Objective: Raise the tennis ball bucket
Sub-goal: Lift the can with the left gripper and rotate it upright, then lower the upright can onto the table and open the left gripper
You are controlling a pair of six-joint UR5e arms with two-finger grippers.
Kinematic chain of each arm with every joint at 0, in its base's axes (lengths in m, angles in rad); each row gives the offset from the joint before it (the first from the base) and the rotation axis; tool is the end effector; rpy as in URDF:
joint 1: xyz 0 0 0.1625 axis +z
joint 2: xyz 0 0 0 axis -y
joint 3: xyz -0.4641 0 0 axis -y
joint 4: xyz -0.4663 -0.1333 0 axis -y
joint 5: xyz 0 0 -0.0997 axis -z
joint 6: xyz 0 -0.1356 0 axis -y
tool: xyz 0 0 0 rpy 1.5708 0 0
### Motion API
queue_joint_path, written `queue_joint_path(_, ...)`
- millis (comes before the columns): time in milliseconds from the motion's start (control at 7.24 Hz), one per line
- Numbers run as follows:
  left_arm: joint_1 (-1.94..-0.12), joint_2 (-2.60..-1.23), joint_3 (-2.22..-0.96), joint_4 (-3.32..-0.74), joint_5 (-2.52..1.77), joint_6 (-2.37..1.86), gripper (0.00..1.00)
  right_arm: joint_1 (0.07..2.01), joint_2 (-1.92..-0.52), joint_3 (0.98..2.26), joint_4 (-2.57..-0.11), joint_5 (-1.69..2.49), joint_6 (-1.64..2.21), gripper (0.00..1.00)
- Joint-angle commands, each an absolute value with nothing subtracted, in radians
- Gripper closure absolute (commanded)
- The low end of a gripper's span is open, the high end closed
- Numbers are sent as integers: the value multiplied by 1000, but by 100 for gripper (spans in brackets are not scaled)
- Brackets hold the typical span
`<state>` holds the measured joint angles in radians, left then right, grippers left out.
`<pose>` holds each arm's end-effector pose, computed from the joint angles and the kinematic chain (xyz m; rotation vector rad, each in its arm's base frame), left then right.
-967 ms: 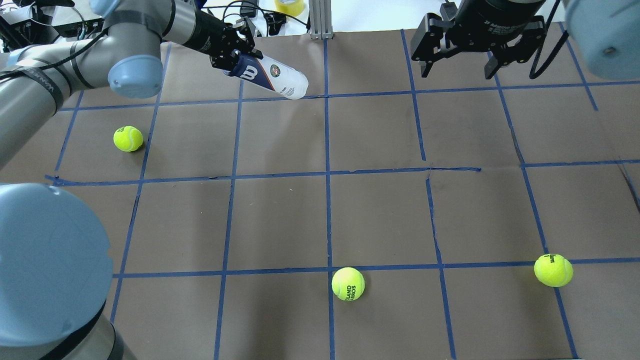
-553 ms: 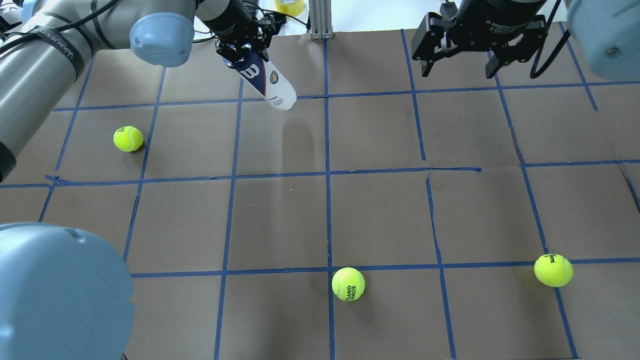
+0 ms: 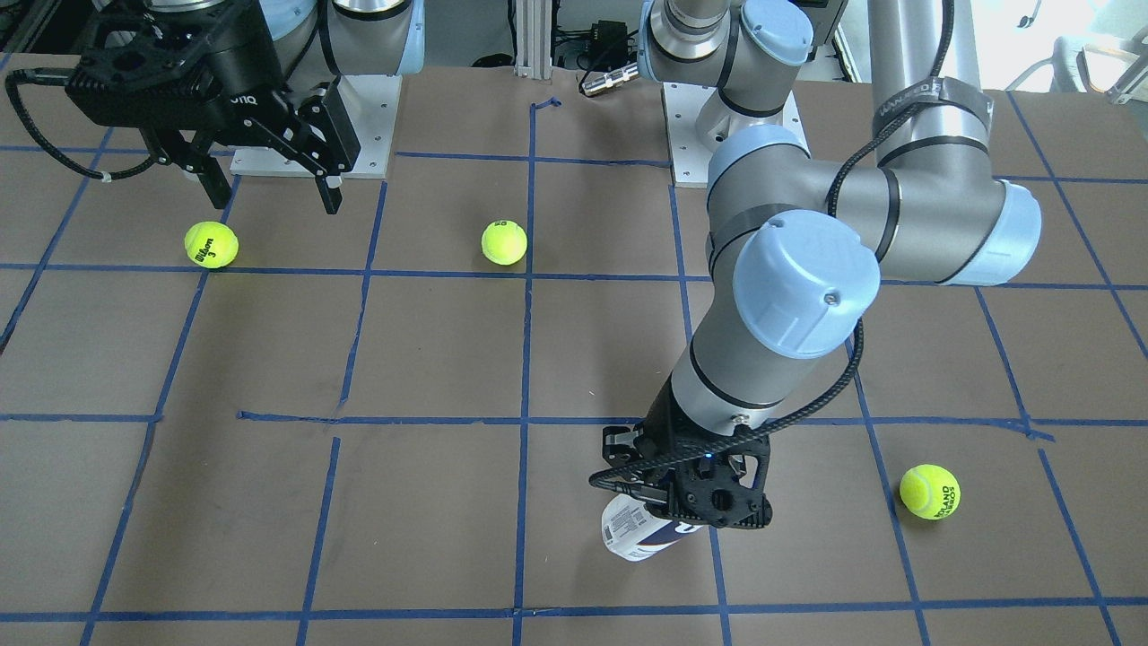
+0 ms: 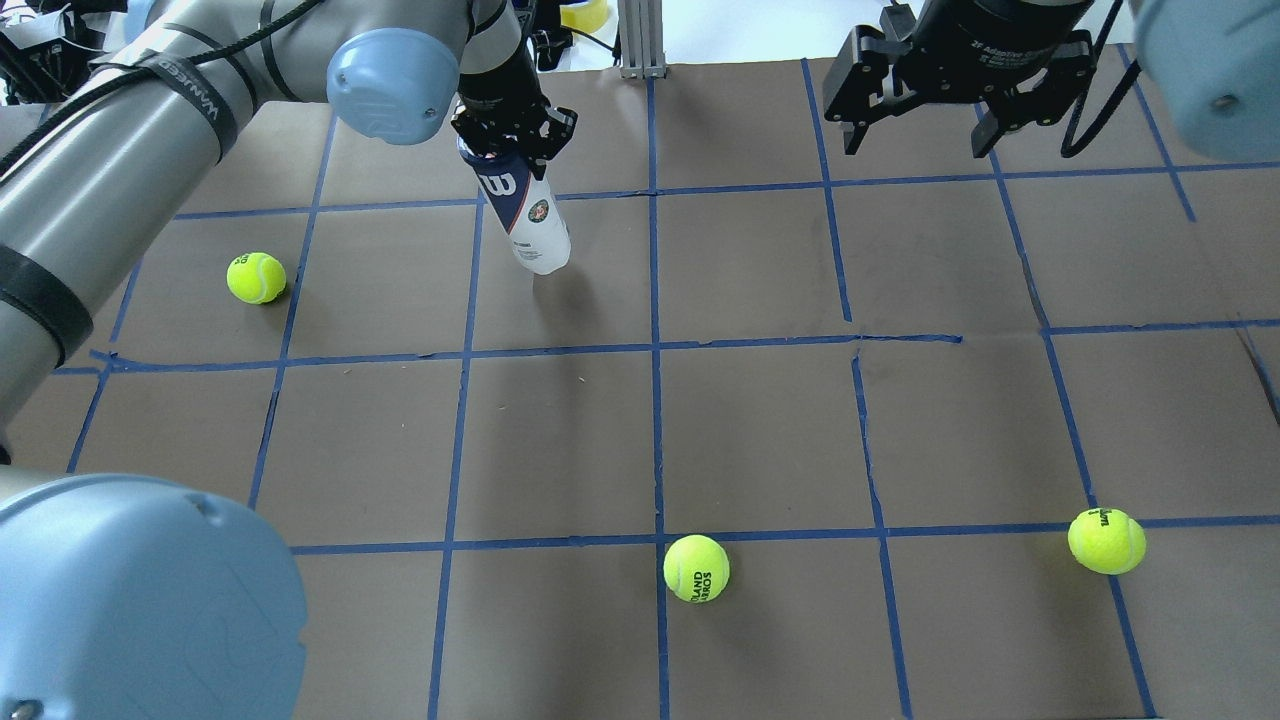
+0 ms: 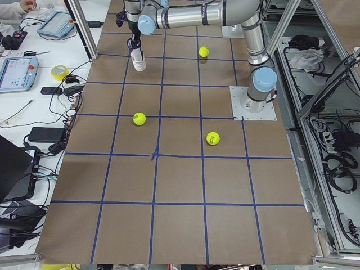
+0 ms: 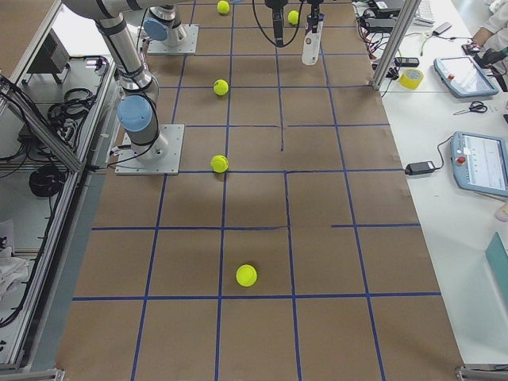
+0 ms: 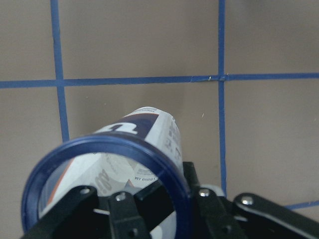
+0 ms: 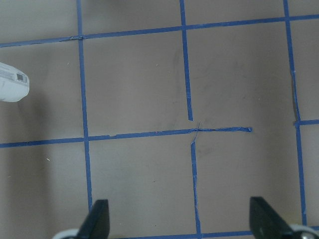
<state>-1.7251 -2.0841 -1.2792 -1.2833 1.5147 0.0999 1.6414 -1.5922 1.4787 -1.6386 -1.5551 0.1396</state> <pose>-0.2608 -0.7601 0.3357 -0.3935 -3.0569 0.0990 0.1757 -0.5649 0.5639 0.1045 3.0929 -0.2772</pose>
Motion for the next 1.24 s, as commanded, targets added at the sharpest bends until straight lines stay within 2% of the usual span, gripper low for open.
queue_joint_path(0,-1736,-2089,-1282,-1296,1523,123,100,1641,-1592,1479,-1638,-1555,138,0)
queue_joint_path(276,-1758,-2089,-1288,-1286,1525,104,100,1641,-1592,1479,-1638,-1554,140,0)
queue_joint_path(415,-1758,-2091,-1298,-1272,1525,130,43,1641,-1594,1479,-1638,-1555,140,0)
queue_joint_path(553,-1759,-2089,-1301,-1269,1523,132,5,1641,-1594,1479,-1638,-1554,140,0)
queue_joint_path(691,-1759,-2085,-1301,-1276,1525,130,0,1641,-1594,1479,-1638,-1554,140,0)
queue_joint_path(1106,-1759,-2030,-1289,-1320,1532,137,0,1641,-1592,1479,-1638,-1554,140,0)
